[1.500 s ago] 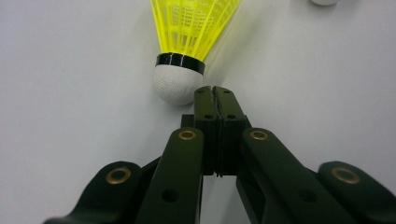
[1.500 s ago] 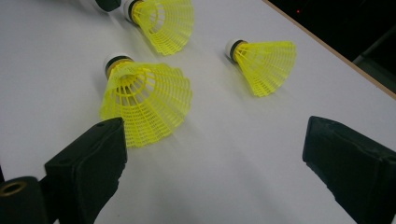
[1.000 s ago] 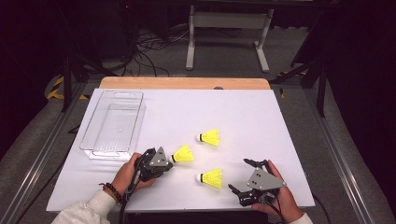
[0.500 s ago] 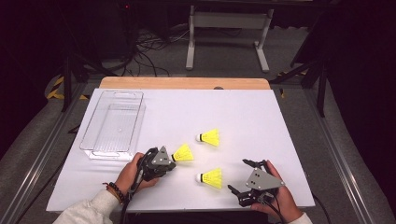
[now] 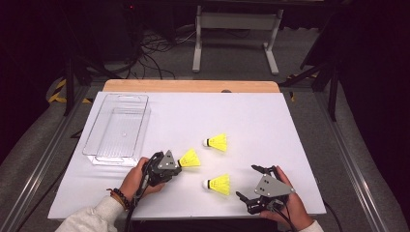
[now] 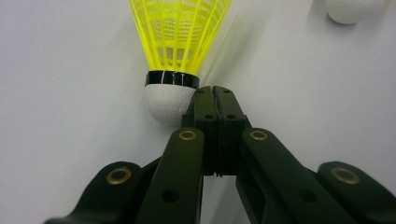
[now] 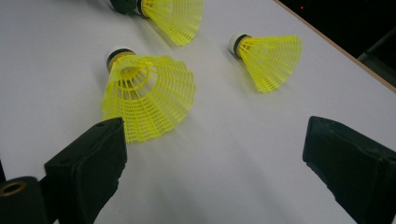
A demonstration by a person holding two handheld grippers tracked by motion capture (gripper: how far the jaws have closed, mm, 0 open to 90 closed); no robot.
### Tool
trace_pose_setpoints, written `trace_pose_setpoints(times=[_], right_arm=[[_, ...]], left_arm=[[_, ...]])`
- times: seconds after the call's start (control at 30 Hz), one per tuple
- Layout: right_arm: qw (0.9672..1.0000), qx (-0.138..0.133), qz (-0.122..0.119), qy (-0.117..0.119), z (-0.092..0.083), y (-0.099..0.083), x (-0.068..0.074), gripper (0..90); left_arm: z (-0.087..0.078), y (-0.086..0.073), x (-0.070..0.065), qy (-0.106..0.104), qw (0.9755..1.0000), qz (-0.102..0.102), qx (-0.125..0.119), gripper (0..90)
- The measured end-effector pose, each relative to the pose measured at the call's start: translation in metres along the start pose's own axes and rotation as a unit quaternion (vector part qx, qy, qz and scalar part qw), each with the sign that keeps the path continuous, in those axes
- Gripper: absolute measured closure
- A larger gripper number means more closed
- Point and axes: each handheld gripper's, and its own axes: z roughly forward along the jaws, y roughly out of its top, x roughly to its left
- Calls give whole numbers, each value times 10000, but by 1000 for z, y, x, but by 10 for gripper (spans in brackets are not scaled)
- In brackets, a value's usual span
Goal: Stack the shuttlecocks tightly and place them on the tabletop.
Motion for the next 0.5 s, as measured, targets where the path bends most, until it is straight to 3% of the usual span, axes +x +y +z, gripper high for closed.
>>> trace_pose_setpoints(times=[0.4,0.5], right_arm=[[10000,25,-35,24,1,0,1,71],[10000,29,-50,30,0,0,0,71]], left_arm=[[-2,-1,3,155,9999,4,46,887],[-9,1,1,165,9998,33,-129,862]])
